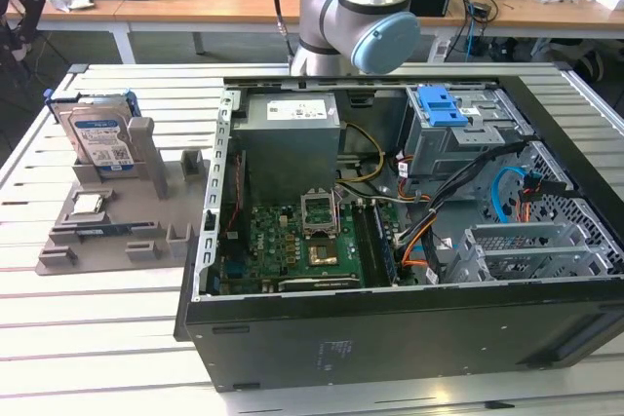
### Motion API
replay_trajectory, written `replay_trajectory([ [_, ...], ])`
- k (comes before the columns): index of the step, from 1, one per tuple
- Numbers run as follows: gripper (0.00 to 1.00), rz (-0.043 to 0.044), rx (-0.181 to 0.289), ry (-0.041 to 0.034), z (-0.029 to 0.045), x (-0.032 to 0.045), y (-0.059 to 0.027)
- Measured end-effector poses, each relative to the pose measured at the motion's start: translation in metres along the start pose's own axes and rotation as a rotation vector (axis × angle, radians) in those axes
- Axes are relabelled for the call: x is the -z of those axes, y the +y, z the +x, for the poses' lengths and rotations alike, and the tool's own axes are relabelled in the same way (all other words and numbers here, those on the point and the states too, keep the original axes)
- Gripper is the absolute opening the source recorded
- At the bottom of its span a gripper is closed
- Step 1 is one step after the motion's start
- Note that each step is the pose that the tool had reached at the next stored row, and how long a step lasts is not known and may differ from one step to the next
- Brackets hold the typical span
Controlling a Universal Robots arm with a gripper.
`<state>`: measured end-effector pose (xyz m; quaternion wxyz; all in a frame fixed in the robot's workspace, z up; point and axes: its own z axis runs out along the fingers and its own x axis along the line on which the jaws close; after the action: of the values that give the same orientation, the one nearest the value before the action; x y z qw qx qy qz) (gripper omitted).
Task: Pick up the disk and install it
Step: 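Pick up the disk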
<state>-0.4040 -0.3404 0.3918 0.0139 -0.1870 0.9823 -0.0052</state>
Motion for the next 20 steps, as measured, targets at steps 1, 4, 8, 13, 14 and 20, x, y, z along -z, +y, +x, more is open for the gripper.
replay_trajectory([
  [1, 0.11, -0.0002, 0.015, -0.0002, 0.0000, 0.0000, -0.0001],
  [4, 0.11, -0.0013, 0.062, -0.0008, 0.0000, 0.0000, 0.0000],
  [8, 0.11, -0.0025, 0.125, -0.0017, 0.0000, 0.0000, 0.0000],
  [13, 0.11, -0.0039, 0.186, -0.0025, 0.0000, 0.0000, 0.0000],
  [14, 0.11, -0.0041, 0.197, -0.0027, 0.0000, 0.0000, 0.0000],
  [20, 0.11, -0.0064, 0.295, -0.0042, 0.0000, 0.0000, 0.0000],
])
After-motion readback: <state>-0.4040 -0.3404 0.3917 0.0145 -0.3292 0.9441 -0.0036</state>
